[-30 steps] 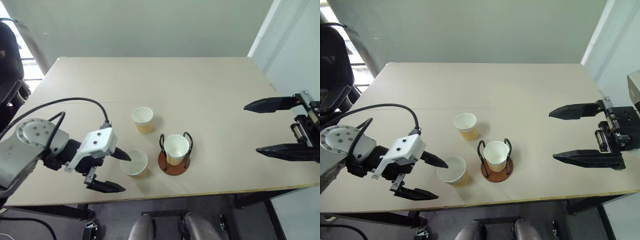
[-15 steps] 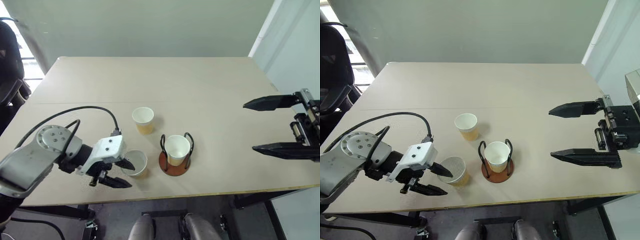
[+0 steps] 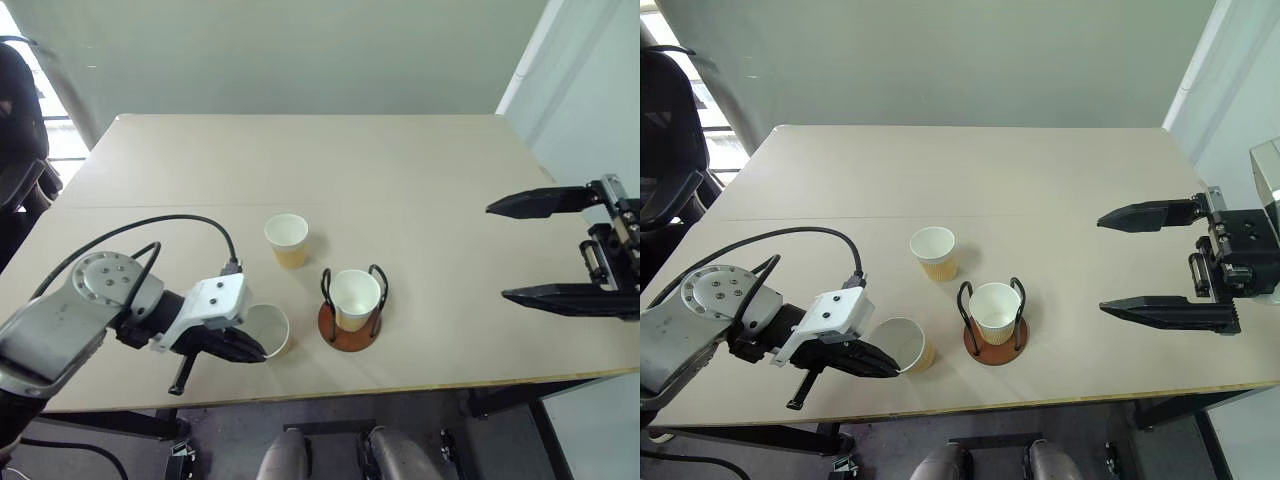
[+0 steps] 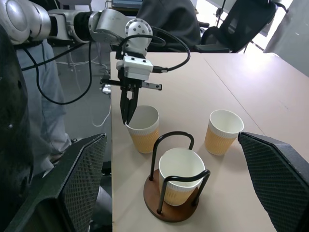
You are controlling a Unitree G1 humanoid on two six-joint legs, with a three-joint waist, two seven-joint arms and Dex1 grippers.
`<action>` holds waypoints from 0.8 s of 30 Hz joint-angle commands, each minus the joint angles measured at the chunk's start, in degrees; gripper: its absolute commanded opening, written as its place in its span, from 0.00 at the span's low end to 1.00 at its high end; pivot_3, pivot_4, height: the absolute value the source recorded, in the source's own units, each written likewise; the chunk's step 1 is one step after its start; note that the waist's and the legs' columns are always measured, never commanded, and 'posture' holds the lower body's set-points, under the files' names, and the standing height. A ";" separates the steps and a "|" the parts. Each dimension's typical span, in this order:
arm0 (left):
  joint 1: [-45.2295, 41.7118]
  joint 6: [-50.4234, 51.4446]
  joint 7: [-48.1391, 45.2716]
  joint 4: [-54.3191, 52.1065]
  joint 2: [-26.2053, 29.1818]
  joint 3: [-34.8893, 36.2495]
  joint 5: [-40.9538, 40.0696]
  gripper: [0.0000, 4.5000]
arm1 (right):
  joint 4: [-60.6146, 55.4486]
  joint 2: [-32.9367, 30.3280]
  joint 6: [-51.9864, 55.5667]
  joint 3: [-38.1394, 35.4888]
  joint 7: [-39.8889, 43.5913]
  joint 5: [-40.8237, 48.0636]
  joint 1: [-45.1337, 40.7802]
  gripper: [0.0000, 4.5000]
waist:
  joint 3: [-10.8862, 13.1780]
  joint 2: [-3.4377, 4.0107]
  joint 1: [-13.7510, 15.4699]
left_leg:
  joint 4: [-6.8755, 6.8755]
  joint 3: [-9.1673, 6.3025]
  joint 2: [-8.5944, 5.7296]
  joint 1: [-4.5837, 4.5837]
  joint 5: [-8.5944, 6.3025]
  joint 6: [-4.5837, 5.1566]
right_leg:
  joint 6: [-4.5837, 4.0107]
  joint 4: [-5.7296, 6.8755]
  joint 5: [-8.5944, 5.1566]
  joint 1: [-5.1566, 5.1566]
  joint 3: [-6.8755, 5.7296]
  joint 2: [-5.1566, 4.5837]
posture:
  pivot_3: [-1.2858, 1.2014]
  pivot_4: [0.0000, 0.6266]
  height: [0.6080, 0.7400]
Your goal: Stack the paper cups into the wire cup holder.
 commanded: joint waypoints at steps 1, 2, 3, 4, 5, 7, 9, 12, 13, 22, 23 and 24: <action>-0.07 -0.56 0.08 -0.08 0.66 1.56 0.70 0.01 | -0.17 -1.05 -1.48 -0.28 0.15 -0.59 -0.59 1.00 | 0.00 0.00 0.00 | 0.01 0.00 0.00 0.00 0.00 0.00 | 0.00 0.00 0.00 0.00 0.00 0.00 | 0.52 0.24 1.00; -0.40 -0.72 0.16 0.37 0.63 1.78 0.85 0.01 | -0.08 -1.04 -1.70 -0.02 0.15 -0.76 -0.69 1.00 | 0.00 0.00 0.00 | 0.01 0.00 0.00 0.00 0.00 0.00 | 0.00 0.00 0.00 0.00 0.00 0.00 | 0.52 0.24 1.00; -0.76 -0.85 0.13 0.82 0.57 2.01 0.89 0.01 | 0.00 -1.01 -1.90 0.23 0.18 -0.95 -0.80 1.00 | 0.00 0.00 0.00 | 0.01 0.00 0.00 0.00 0.00 0.00 | 0.01 0.00 0.01 0.00 0.00 0.00 | 0.52 0.24 1.00; -1.27 -0.98 0.10 1.33 0.54 2.33 0.90 0.01 | 0.10 -0.98 -2.08 0.44 0.24 -1.10 -0.90 1.00 | 0.00 0.00 0.00 | 0.02 0.00 0.00 0.00 0.00 0.00 | 0.01 0.00 0.01 0.00 0.01 0.00 | 0.52 0.24 1.00; -1.85 -1.11 0.02 1.85 0.53 2.56 0.93 0.01 | 0.24 -0.98 -2.27 0.67 0.32 -1.29 -1.01 1.00 | 0.00 0.00 0.01 | 0.02 0.00 0.00 0.00 0.00 0.00 | 0.01 0.00 0.01 0.00 0.01 0.00 | 0.52 0.24 1.00; -3.00 -1.20 -0.41 2.85 0.71 3.27 0.59 0.01 | 0.45 -1.04 -2.62 1.00 0.53 -1.60 -1.07 1.00 | 0.00 0.00 0.00 | 0.02 0.00 0.00 0.00 0.00 0.00 | 0.01 0.02 0.01 0.00 0.01 0.01 | 0.52 0.24 1.00; -4.83 -0.94 -1.22 4.35 1.08 4.95 -0.56 0.01 | 0.68 -1.12 -2.91 1.23 0.73 -1.83 -1.16 1.00 | 0.00 0.00 0.00 | 0.02 0.00 0.00 0.00 0.00 0.00 | 0.01 0.02 0.01 0.00 0.01 0.01 | 0.52 0.24 1.00; -7.40 -0.98 -2.58 6.41 1.77 6.68 -1.49 0.01 | 1.48 -1.23 -3.16 1.40 1.32 -1.70 -1.69 1.00 | 0.00 0.00 0.01 | 0.03 0.00 0.00 -0.02 0.00 0.01 | 0.01 0.02 0.01 -0.01 0.01 0.01 | 0.52 0.24 1.00; -8.14 -1.18 -3.09 7.05 2.02 7.12 -1.63 0.01 | 1.68 -1.36 -3.25 1.23 1.93 -1.66 -1.53 1.00 | 0.00 0.00 0.01 | 0.03 0.00 0.00 -0.02 -0.01 0.03 | 0.01 0.02 0.01 -0.01 0.01 0.01 | 0.52 0.24 1.00; -12.25 -2.47 -6.29 9.77 2.55 7.53 -1.53 0.01 | 1.97 -1.22 -3.55 0.58 3.07 -2.41 -0.64 1.00 | 0.00 0.00 0.00 | 0.02 0.01 0.00 -0.02 -0.06 0.11 | 0.08 0.01 0.05 -0.02 0.03 0.01 | 0.52 0.24 1.00; -14.62 -3.64 -7.15 11.44 2.83 7.32 -0.84 0.01 | 2.12 -1.30 -3.85 0.60 3.04 -3.08 -0.40 1.00 | 0.00 0.00 0.03 | 0.02 0.01 0.00 -0.01 -0.06 0.11 | 0.08 0.02 0.05 -0.02 0.03 0.01 | 0.52 0.24 1.00; -16.43 -4.50 -7.80 12.73 3.00 7.04 -0.32 0.01 | 2.30 -1.36 -4.12 0.68 3.03 -3.61 -0.27 1.00 | 0.00 -0.02 0.15 | 0.03 0.01 0.00 -0.02 -0.06 0.11 | 0.08 0.02 0.05 -0.02 0.03 0.01 | 0.52 0.24 1.00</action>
